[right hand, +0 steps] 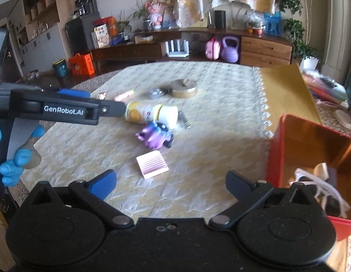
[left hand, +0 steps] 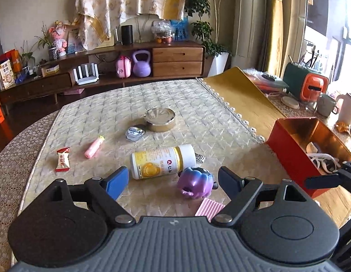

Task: Organize rigid objects
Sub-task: 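Withdraw both tools from the tin back over the table, then grasp the purple-blue round toy with the left tool while the right tool grasps the pink striped card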

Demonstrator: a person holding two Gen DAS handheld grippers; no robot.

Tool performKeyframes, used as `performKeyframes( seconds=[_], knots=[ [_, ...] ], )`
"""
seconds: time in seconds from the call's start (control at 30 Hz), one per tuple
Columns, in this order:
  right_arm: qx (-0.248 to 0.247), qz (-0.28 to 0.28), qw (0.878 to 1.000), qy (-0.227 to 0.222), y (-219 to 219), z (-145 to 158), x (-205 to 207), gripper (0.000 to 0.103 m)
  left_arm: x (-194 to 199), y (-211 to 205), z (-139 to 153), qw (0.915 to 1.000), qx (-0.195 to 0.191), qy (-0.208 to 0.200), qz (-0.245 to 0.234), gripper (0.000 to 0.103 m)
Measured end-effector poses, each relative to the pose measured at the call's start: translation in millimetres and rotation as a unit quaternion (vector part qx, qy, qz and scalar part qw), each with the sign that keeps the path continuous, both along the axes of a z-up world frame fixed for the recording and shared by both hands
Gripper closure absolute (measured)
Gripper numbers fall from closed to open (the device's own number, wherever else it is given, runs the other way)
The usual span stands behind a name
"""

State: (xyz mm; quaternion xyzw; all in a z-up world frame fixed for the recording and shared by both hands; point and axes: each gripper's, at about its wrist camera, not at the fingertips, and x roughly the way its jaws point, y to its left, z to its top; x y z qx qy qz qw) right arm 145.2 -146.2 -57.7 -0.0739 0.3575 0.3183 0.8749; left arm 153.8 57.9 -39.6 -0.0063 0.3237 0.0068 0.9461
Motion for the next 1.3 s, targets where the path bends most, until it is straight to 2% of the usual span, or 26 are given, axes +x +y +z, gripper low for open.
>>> performKeyframes(
  seconds=[0.23,0.4,0.63,0.87,1.1,1.2,1.3],
  knots=[
    [-0.009,0.039,0.999,-0.001,19,-17,2,0.001,17,-8,-18,0.9991,0.001,0.02,-0.037,0.017],
    [-0.015,0.043,0.999,0.009,30,-28,10,0.005,33,-12,-31,0.9977,-0.017,0.034,-0.056,0.017],
    [-0.031,0.048,0.998,0.017,42,-44,20,0.019,51,-18,-46,0.996,-0.011,0.04,-0.079,0.017],
    [-0.043,0.057,0.997,0.01,51,-52,28,0.028,63,-19,-57,0.9949,-0.01,0.046,-0.089,0.017],
    [-0.051,0.068,0.996,0.001,60,-55,34,0.031,69,-21,-65,0.9943,0.006,0.049,-0.095,0.017],
    [-0.053,0.075,0.996,-0.004,62,-55,33,0.037,70,-21,-67,0.9944,0.007,0.047,-0.094,0.017],
    [-0.056,0.081,0.995,-0.013,64,-56,29,0.041,71,-21,-69,0.994,0.009,0.048,-0.098,0.025]
  ],
)
